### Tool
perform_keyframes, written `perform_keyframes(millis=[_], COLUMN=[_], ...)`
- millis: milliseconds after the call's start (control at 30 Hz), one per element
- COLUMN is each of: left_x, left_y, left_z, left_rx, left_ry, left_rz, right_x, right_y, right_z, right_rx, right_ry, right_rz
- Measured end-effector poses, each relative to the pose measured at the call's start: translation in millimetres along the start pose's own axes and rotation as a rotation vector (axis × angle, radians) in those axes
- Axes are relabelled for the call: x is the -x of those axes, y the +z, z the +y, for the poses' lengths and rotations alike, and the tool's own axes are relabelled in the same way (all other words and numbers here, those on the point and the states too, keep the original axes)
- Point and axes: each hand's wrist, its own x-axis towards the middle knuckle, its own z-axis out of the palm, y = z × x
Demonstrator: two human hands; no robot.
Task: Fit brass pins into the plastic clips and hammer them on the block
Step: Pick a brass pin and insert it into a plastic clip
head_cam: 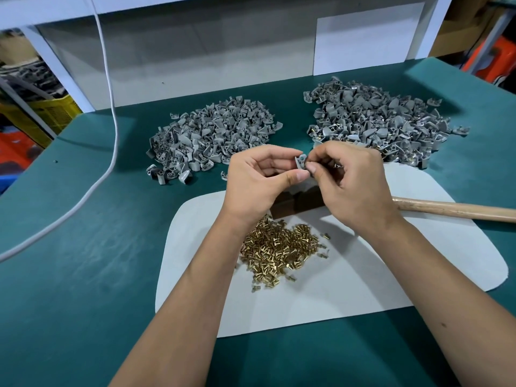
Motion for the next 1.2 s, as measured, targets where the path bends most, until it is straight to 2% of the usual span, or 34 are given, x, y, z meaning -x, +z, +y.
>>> perform_keyframes(millis=[333,600,667,767,867,1067,1200], left_x=[1.3,1.0,-0.1,-1.2,-1.4,-1.2,-1.6], left_y=[0.9,4.2,1.4,-2.7,-3.9,-8.6,-8.0], left_z=[-1.2,-9.9,-10.9,-10.9,-9.7,-7.7,-6.9], left_rx=[-0.037,-0.435,-0.472,-0.465,-0.464,-0.41,-0.41], left_ry=[-0.011,0.075,0.028,-0.061,-0.102,-0.142,-0.167], left_rz=[0.017,0.111,0.128,0.122,0.097,0.064,0.061], right_x=[-1.0,-18.4,-24.9,-29.4,-21.5,-14.9,-22.9], right_y=[0.1,-35.4,-54.1,-82.6,-90.9,-84.6,-88.6], right_z=[-0.2,7.2,15.9,32.5,41.8,45.3,39.9], right_rx=[-0.042,-0.021,0.128,0.405,0.511,0.539,0.215], right_ry=[0.044,0.152,0.176,0.266,0.37,0.3,0.351], right_rz=[-0.036,-0.242,-0.341,-0.652,-0.876,-0.845,-0.629])
